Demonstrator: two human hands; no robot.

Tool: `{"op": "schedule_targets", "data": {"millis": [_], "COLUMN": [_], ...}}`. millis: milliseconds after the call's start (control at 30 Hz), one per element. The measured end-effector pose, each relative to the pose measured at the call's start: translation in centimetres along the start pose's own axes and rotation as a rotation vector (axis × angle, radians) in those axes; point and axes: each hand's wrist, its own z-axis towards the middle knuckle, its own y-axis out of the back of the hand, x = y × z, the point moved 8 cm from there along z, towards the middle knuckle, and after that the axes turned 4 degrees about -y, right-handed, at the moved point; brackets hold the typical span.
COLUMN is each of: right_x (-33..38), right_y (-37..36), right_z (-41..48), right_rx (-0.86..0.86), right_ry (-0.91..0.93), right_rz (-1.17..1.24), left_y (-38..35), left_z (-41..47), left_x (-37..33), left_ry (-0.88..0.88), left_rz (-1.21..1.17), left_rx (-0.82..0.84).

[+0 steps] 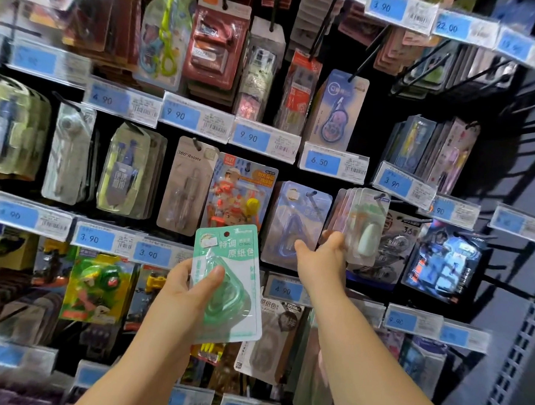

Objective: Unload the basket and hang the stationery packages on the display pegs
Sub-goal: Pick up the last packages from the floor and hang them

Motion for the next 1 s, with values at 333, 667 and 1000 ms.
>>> {"op": "schedule_targets", "data": {"millis": [333, 667, 1000], "right_x": [0.3, -0.5, -0.4], "right_y": [-2.5, -4.6, 0.1], "right_z": [-6.9, -9.8, -4.4], "right_rx": [0.217, 0.515, 0.228], "right_ry": [0.28, 0.176, 0.194], "right_rz": [0.221, 0.638, 0.742], "left_y": [0.0, -1.3, -7.1], "left_z": [0.1, -0.6, 1.8], "left_x": [0.1, 0.9, -2.2], "left_ry": [-0.017, -0.025, -0.161], "left_rz": [0.006, 0.11, 0.47], "left_rx": [-0.013, 0.053, 0.133]}}
